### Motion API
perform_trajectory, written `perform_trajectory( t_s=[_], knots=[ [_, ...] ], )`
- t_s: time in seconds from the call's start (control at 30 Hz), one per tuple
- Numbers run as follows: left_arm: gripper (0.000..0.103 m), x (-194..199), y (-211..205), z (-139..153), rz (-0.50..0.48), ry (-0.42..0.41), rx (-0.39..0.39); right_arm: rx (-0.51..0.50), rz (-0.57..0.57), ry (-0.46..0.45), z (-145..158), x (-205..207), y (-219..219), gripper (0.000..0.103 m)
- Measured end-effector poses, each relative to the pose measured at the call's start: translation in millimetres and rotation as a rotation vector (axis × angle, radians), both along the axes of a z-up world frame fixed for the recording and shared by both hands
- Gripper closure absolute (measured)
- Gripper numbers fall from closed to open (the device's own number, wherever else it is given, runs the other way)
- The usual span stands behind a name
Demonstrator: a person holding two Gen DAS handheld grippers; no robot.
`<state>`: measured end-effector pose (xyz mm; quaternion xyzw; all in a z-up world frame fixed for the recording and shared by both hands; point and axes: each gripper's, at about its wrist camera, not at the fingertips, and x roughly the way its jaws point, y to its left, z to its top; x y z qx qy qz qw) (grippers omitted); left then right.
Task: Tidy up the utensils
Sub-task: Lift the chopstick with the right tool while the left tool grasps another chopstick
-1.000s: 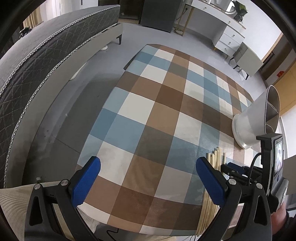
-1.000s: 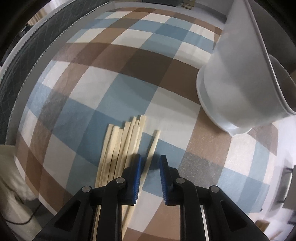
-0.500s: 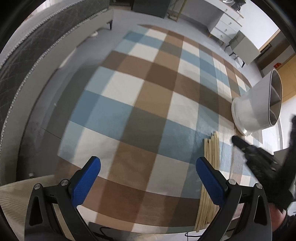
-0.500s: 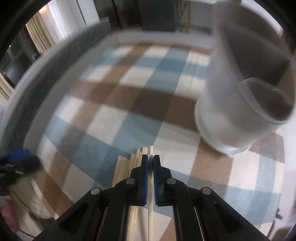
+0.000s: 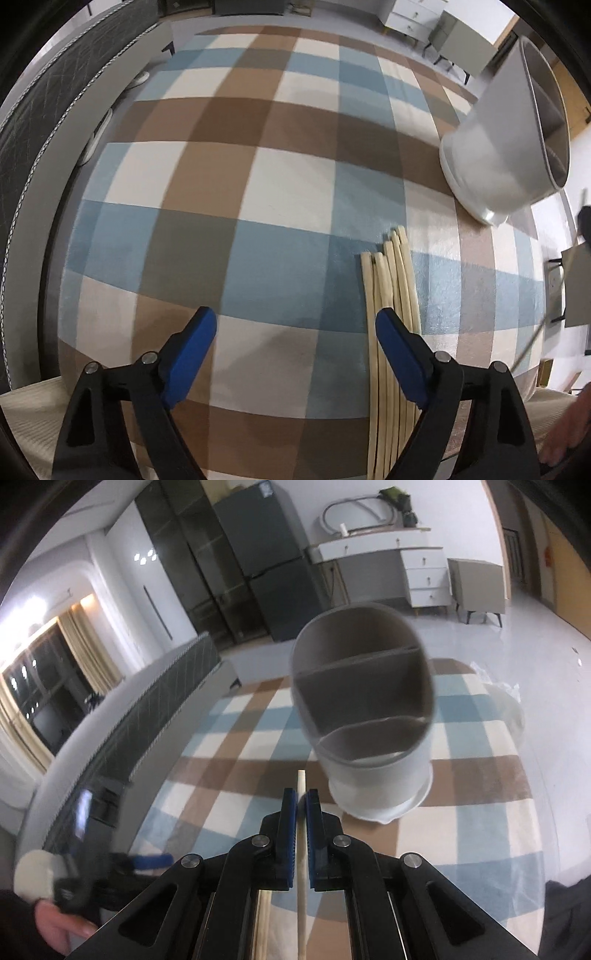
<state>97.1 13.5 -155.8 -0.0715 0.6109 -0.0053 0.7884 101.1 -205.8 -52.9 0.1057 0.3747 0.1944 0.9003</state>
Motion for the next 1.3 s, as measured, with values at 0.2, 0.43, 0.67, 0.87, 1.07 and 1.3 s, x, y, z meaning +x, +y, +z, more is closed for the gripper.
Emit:
perform_trajectory(
  t_s=[0.2, 0.43, 0.67, 0.87, 1.07, 1.3],
  knots=[
    [0.018, -1.8, -6.1, -7.1, -0.019, 0.020, 0.042, 0.046, -0.021, -0.044, 14.2, -7.7, -14.7, 0.099],
    [0.022, -2.2, -8.6, -13.5, -0.019, 0.058, 0.095, 0.090, -0.026, -0.076, 25.6, -11.7, -23.5, 0.099],
    [0.055, 5.3, -11.0, -5.2, -0.034, 0.068, 0.109, 0.119, -0.036, -0.079, 27.3, -12.6, -27.0, 0.099],
    [0.100, 18.1, -3.2, 1.4, 0.015, 0.080, 0.092, 0.132, -0.035, -0.099, 33.2, -15.4, -28.8, 0.099],
    [0.101, 12.2, 6.9, 27.5, 0.036, -0.022, 0.052, 0.106, -0.023, -0.146, 38.3, -24.9, -25.9, 0.099],
    [0.101, -29.6, 4.9, 92.6, 0.040, -0.277, -0.033, 0.082, -0.025, -0.190, 45.5, -49.2, -20.9, 0.099]
  ],
)
